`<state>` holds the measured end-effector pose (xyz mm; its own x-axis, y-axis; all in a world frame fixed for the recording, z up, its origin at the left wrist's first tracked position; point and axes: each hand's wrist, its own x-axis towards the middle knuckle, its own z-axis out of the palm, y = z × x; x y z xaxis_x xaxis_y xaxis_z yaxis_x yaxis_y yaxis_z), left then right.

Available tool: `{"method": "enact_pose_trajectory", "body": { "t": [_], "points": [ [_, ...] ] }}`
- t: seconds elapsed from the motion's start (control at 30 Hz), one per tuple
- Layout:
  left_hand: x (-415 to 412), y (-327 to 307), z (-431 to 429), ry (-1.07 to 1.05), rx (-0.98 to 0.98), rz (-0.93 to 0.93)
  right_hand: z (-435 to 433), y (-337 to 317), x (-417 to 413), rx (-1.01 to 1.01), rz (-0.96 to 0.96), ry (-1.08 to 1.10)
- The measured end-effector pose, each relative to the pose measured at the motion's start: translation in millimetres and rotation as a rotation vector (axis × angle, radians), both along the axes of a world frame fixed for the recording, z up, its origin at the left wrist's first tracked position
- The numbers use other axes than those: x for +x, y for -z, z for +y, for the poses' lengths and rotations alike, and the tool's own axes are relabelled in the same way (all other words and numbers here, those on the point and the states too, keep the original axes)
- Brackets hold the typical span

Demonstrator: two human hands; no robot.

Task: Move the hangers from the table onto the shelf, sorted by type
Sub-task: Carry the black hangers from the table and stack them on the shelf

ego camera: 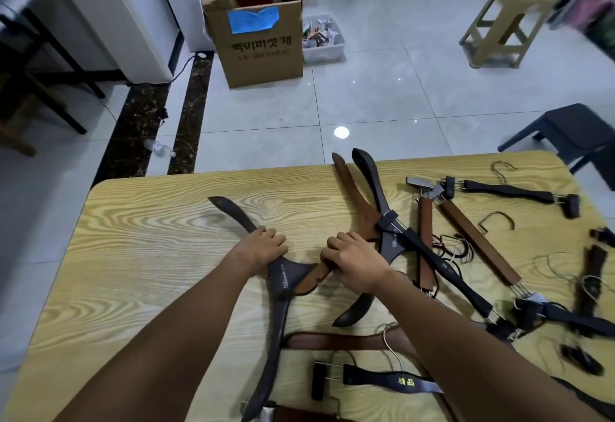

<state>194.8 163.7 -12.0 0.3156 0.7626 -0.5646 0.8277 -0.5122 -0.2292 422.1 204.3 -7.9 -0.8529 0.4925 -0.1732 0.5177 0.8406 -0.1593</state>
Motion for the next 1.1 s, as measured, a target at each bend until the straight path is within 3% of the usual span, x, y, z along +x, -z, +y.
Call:
{"method": "enact_pose_trajectory", "body": {
  "t": [0.27,0.5,0.67,0.9,1.1],
  "points": [
    [-64.8,-30.6,-36.5,-0.306,-0.13,-0.023,-5.4,1.1,2.0,-0.014,-0.051,-0.046],
    [-105.6,-67.3,-80.3,-0.651,0.025,-0.189,-14.6,-1.4,-6.9,-0.037,-0.237,-0.065],
    [-97.3,-90.4,-91.6,-0.859,0.158,-0.43,-19.1,-9.3,-1.4,-0.033,-0.139,-0.016],
    [-48.7,-108.8,-82.3,-0.887,0.225,-0.608,-8.3,-23.9,53.0,0.072,-0.049,0.233],
    [-4.2,-108.8,-73.2,-0.881,0.227,-0.648,-0.4,-23.3,124.2,0.13,-0.172,0.586]
  ]
}}
